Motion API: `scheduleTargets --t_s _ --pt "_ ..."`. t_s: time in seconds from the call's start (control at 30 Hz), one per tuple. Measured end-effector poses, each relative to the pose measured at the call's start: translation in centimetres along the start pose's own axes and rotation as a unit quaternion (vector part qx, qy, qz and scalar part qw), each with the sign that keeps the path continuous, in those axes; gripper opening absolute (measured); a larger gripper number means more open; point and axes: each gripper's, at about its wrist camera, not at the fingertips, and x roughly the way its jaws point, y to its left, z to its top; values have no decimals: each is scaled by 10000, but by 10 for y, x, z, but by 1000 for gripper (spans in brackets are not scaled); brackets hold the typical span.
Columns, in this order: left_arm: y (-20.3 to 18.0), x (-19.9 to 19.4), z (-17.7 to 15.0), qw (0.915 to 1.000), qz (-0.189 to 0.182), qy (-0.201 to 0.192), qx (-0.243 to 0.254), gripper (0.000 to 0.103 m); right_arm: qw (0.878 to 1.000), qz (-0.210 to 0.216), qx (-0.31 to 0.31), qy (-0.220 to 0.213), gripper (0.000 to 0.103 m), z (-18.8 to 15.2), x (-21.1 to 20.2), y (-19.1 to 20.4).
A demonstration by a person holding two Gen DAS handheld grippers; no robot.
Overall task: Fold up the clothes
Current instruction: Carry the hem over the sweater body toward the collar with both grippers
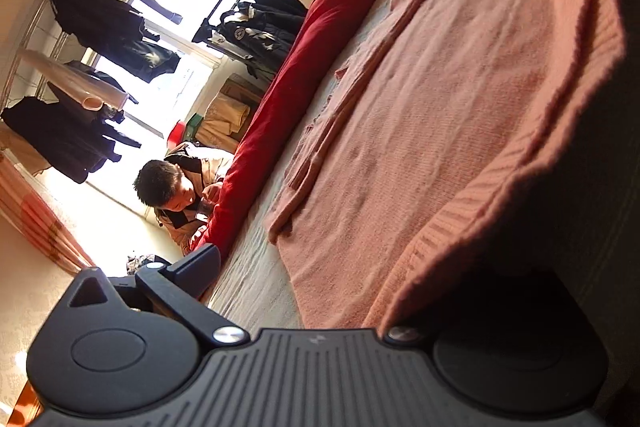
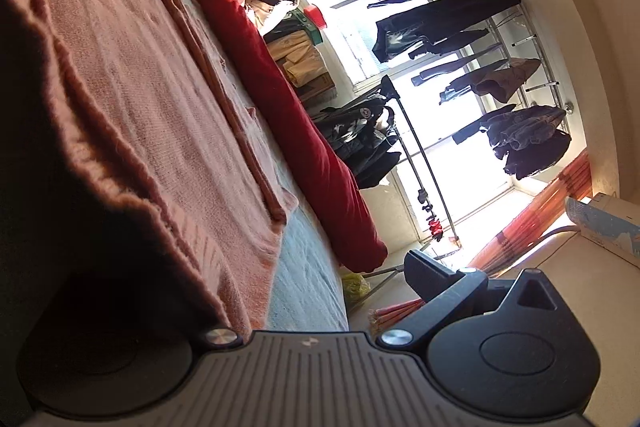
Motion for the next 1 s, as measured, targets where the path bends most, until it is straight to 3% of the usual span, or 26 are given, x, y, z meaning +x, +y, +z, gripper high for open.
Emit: scheduleTargets --t_s 0.47,0.73,1.0 --pt "27 20 10 9991 328 -6 -274 103 9982 -518 284 -99 103 18 24 -18" --pt "44 54 23 9975 647 -68 -264 103 9965 -795 232 -118 103 35 62 -24" --pt "51 92 30 9972 713 -33 -209 103 9964 -805 155 -223 103 49 104 -24"
